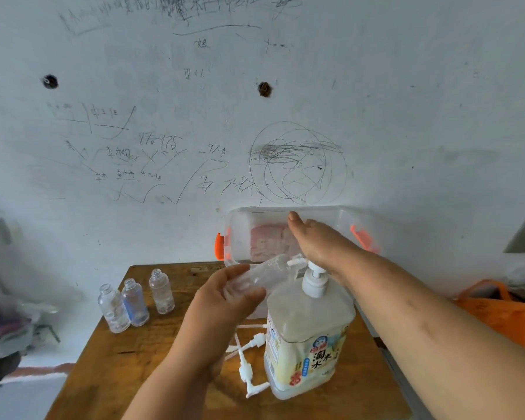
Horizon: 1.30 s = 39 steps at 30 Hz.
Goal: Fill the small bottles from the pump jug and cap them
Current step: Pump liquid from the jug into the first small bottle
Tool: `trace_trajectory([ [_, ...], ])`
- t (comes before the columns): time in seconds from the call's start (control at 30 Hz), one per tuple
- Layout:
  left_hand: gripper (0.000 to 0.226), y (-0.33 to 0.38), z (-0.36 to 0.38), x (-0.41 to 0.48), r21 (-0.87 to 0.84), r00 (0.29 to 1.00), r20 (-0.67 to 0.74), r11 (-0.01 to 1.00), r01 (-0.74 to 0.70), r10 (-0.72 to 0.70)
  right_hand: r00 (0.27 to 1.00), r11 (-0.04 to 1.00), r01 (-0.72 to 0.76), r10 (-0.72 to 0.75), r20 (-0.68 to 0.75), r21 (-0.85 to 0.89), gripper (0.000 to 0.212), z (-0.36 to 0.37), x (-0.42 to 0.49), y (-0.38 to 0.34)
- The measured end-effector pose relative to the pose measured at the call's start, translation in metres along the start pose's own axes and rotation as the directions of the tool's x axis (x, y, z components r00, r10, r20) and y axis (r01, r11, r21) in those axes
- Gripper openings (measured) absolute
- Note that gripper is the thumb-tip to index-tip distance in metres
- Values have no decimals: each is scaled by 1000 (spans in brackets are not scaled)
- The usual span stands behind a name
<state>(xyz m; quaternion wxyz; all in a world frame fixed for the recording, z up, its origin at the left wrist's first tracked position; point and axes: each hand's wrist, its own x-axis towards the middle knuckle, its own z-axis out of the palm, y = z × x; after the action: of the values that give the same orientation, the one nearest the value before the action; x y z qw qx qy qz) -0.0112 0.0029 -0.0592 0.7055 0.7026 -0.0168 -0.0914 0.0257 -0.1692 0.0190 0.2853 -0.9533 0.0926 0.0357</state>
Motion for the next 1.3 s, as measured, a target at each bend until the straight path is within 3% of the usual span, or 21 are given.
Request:
trace_trajectory([
  [0.1, 62, -3, -3, 1, -265, 996, 17, 960, 88, -87, 999, 999, -15, 13, -44, -51, 52, 3, 1, 1],
  [0.23, 59, -5, -3, 4, -385, 990, 39, 912, 142, -138, 999, 988, -29, 22, -45, -155, 48, 7, 3, 2],
  [0.37, 57, -5, -5, 5, -415, 986, 54, 894, 167, -159, 999, 999, 0, 1, 37, -43, 66, -7, 1, 2],
  [0.5, 53, -4, -6, 5, -425, 984, 67, 887, 178, -166, 990, 977, -69, 42, -135, -202, 47, -7, 20, 12],
  [0.63, 52, -4, -8, 4, -427, 984, 72, 886, 178, -163, 976, 970, -113, 67, -208, -216, 51, 5, 37, 24],
  [0.8, 51, -5, -8, 6, -428, 980, 73, 882, 199, -186, 950, 948, -94, -6, -314, -303, 56, 15, 51, 34],
  [0.83, 50, -5, -8, 7, -420, 978, 74, 883, 210, -198, 947, 940, -82, -31, -321, -332, 67, 17, 52, 36],
  [0.9, 46, -6, -9, 6, -396, 970, 80, 886, 243, -230, 958, 919, -95, -20, -287, -382, 80, 24, 52, 39],
  [1.0, 35, -5, -9, 1, -390, 959, 76, 877, 279, -271, 970, 929, -97, 9, -241, -358, 57, 29, 48, 39],
  [1.1, 30, -2, -7, -4, -424, 953, 44, 858, 290, -300, 972, 949, -96, 25, -232, -299, 70, 23, 35, 29],
  [1.3, 27, 9, -5, -10, -437, 959, 18, 860, 262, -283, 968, 964, -84, 19, -250, -251, 63, 1, 22, 14],
])
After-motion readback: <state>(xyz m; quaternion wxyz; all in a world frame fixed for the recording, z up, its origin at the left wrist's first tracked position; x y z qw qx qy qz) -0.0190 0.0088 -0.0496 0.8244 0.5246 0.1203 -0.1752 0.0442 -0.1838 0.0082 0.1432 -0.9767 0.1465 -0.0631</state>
